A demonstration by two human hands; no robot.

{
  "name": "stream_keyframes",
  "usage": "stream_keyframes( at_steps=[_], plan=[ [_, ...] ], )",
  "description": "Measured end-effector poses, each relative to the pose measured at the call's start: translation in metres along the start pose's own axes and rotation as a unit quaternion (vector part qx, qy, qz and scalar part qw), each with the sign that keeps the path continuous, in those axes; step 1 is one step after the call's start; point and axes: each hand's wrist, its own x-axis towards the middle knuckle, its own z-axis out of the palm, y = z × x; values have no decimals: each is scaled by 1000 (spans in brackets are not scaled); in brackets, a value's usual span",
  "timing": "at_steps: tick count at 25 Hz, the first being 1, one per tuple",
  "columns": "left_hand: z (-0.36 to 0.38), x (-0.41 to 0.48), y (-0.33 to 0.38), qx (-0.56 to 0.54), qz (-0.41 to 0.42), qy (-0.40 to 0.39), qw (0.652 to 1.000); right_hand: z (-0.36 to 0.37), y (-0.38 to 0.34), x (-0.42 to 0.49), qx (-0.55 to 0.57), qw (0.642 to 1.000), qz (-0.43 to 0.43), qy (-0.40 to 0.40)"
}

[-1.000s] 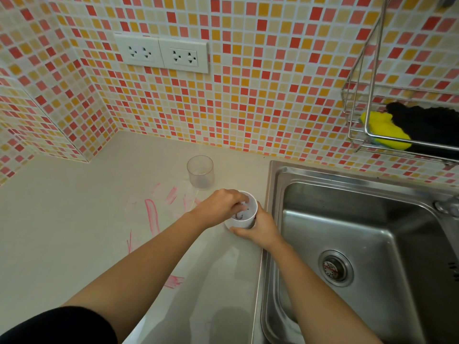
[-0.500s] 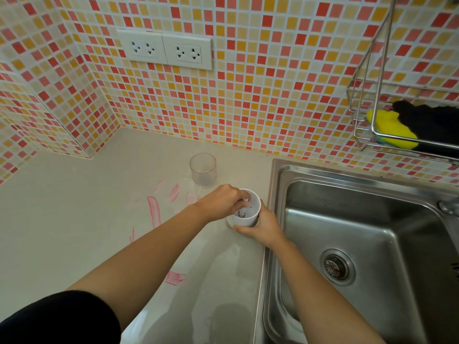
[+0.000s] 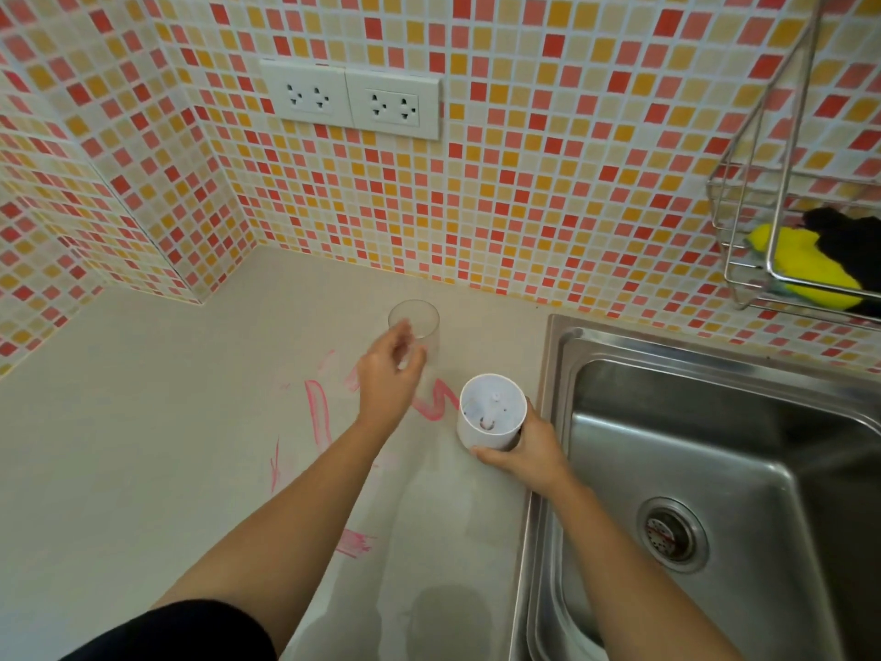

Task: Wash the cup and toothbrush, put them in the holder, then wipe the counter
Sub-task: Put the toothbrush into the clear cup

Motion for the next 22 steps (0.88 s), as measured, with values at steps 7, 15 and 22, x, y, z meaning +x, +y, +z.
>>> stream_keyframes(
  at_steps=[7, 15, 22],
  plan=[
    [17, 50, -30, 80, -116, -52, 989, 4, 5, 0, 24, 1000, 8, 11],
    [18, 51, -34, 10, -75, -29, 997, 6, 8, 4, 38, 999, 4, 15],
    [-16, -43, -44, -47, -108, -53, 992, 10, 17, -7, 122, 990, 28, 58]
  ],
)
